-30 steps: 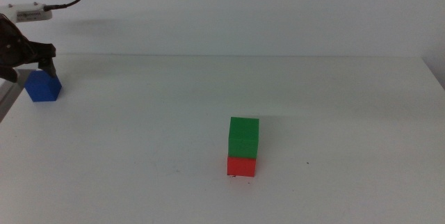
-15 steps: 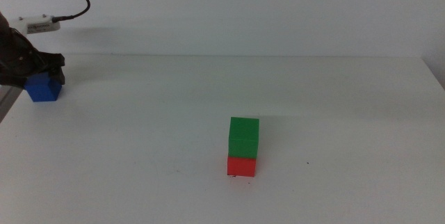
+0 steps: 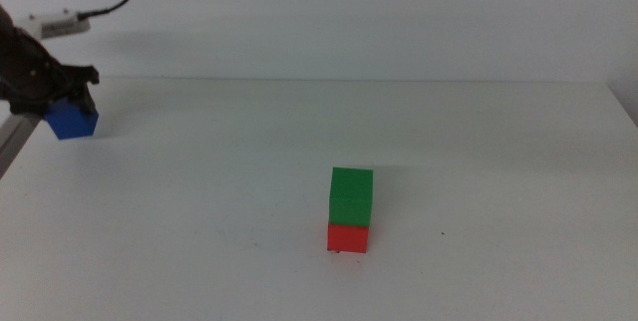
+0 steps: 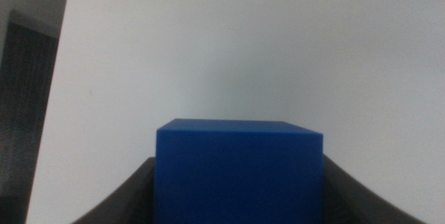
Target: Stack red cubes first, then green, then blue cubes in a specific spot.
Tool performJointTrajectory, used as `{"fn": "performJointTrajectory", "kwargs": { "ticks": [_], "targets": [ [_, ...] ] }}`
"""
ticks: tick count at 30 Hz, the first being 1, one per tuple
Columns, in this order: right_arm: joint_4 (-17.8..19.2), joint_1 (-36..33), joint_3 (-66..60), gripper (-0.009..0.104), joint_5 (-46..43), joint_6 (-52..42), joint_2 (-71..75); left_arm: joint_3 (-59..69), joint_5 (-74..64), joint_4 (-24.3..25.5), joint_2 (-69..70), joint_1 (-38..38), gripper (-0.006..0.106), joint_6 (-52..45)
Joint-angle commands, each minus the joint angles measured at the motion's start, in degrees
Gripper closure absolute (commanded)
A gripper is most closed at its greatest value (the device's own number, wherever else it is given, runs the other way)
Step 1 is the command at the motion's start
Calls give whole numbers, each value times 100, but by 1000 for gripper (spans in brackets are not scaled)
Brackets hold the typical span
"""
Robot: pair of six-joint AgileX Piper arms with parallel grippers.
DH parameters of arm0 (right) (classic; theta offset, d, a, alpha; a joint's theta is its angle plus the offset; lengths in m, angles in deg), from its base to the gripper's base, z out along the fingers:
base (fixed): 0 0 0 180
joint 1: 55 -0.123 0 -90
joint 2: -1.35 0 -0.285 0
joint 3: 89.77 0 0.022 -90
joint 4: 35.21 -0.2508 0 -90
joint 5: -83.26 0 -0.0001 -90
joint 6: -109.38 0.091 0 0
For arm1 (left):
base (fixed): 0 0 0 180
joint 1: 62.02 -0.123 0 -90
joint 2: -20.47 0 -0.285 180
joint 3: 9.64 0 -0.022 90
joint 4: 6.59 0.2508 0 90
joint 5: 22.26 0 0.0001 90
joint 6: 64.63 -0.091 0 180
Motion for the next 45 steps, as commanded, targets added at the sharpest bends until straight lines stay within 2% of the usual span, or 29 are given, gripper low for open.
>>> {"fn": "performJointTrajectory", "kwargs": {
  "ticks": [1,6,10,17,23,27,32,35,45],
  "targets": [
    [31,18,-24,26,-77,-27,18,458,219,176,645,173,102,352],
    [31,18,-24,26,-77,-27,18,2289,1066,375,2119,542,102,994],
    [31,18,-24,26,-77,-27,18,3097,1047,457,3178,961,102,1408],
    [31,18,-24,26,-77,-27,18,3352,142,1631,4182,2757,102,2957],
    [31,18,-24,26,-77,-27,18,3352,-173,1934,4194,4339,102,4274],
    [31,18,-24,26,-77,-27,18,3352,280,2129,4059,5044,102,4396],
    [31,18,-24,26,-77,-27,18,3176,487,2138,3851,5537,102,4747],
    [31,18,-24,26,-77,-27,18,2718,158,2163,3530,5779,102,4835],
    [31,18,-24,26,-77,-27,18,1449,-821,2696,2458,6283,102,5428]
  ]
}}
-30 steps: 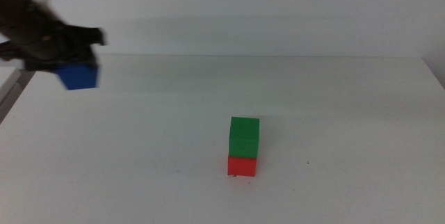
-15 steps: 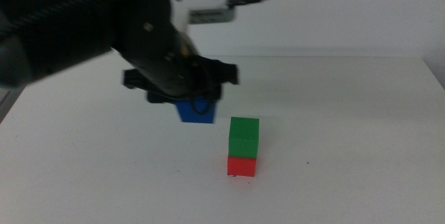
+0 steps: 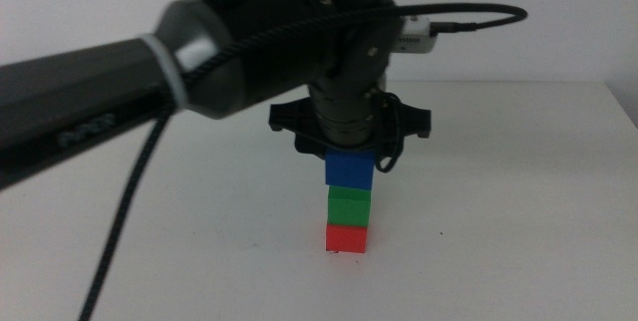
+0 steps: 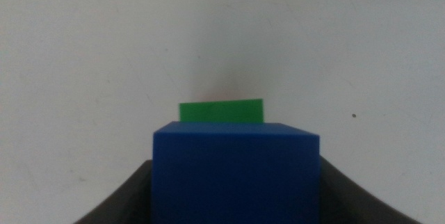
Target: Stack red cubes first, then green, then blue cubes in a specific spot.
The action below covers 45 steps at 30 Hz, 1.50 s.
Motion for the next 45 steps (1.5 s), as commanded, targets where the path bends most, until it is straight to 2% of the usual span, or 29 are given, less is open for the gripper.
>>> {"fn": "performJointTrajectory", "kwargs": {
  "ticks": [1,16,21,45],
  "targets": [
    [31,18,-24,26,-65,-27,18,-151,-98,132,-92,61,102,226],
    [31,18,-24,26,-65,-27,18,-151,182,260,-331,-41,102,532],
    [31,18,-24,26,-65,-27,18,-151,286,67,-331,-156,102,516],
    [31,18,-24,26,-65,-27,18,-151,213,-38,-521,-166,102,551]
  ]
}}
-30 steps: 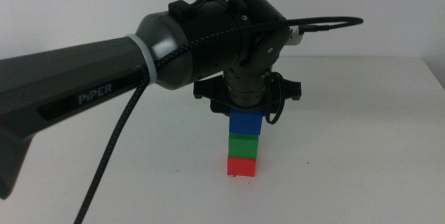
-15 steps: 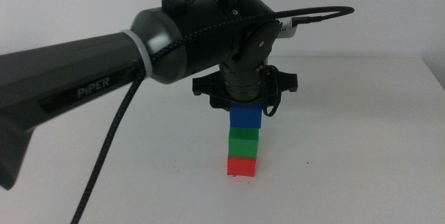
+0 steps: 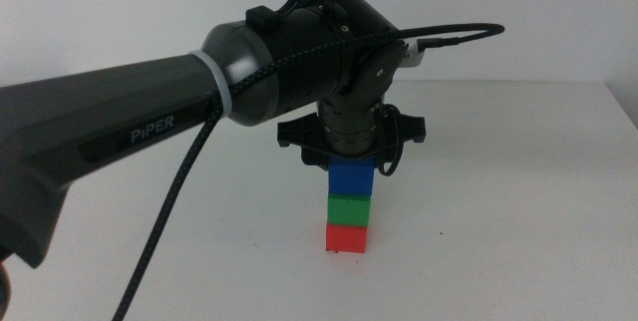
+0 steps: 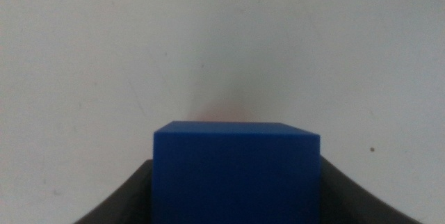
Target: Stack red cubes first, then green, then blue cubes in a specific spot.
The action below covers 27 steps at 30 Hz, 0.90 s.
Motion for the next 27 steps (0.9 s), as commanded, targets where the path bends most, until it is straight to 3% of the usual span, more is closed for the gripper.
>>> {"fn": "performJointTrajectory", "kwargs": {
  "ticks": [1,21,22,23,24,25,26,27],
  "targets": [
    [31,18,-24,26,-65,-27,18,-47,-100,-32,29,-5,102,36],
    [31,18,-24,26,-65,-27,18,-47,-19,-31,29,-5,102,-131],
    [31,18,-24,26,-65,-27,18,-47,-19,-77,29,-5,87,-131],
    [31,18,-24,26,-65,-27,18,-47,-19,-77,29,-5,84,-131],
    [31,18,-24,26,-65,-27,18,-47,-51,-77,29,-5,62,-131],
    [31,18,-24,26,-65,-27,18,-47,-40,-77,29,-5,47,-131],
    [31,18,-24,26,-65,-27,18,-47,-62,-77,29,-5,37,-151],
    [31,18,-24,26,-65,-27,18,-47,-62,-77,29,-5,35,-209]
  ]
}}
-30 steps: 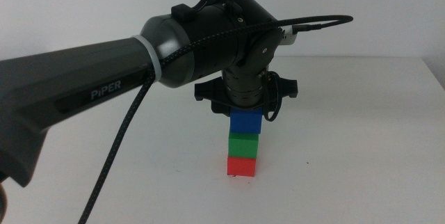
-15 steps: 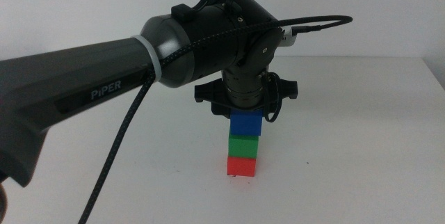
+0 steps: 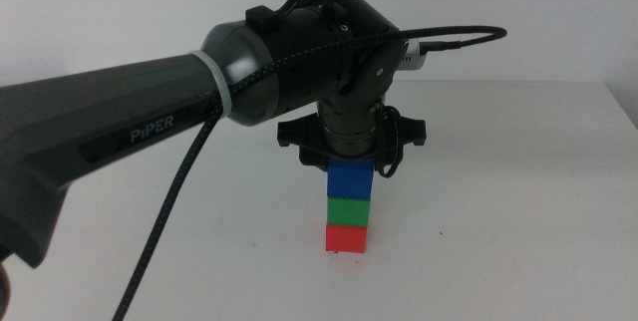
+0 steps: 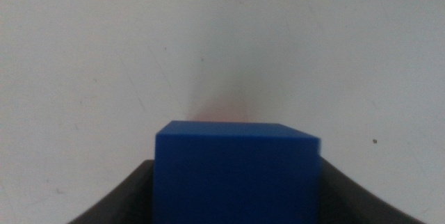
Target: Stack red cubes first, then green, then blue cubes in a specific spot.
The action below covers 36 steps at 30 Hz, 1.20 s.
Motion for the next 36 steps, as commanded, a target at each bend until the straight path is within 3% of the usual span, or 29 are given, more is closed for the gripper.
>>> {"fn": "performJointTrajectory", "kwargs": {
  "ticks": [1,17,30,36],
  "targets": [
    [31,18,-24,26,-65,-27,18,-47,-7,-20,29,-5,33,-95],
    [31,18,-24,26,-65,-27,18,-182,-186,-167,223,-5,9,-522],
    [31,18,-24,26,-65,-27,18,-1532,-900,-179,1459,-5,9,-1463],
    [31,18,-24,26,-65,-27,18,-1532,-900,58,2345,-76,9,-2473]
  ]
}}
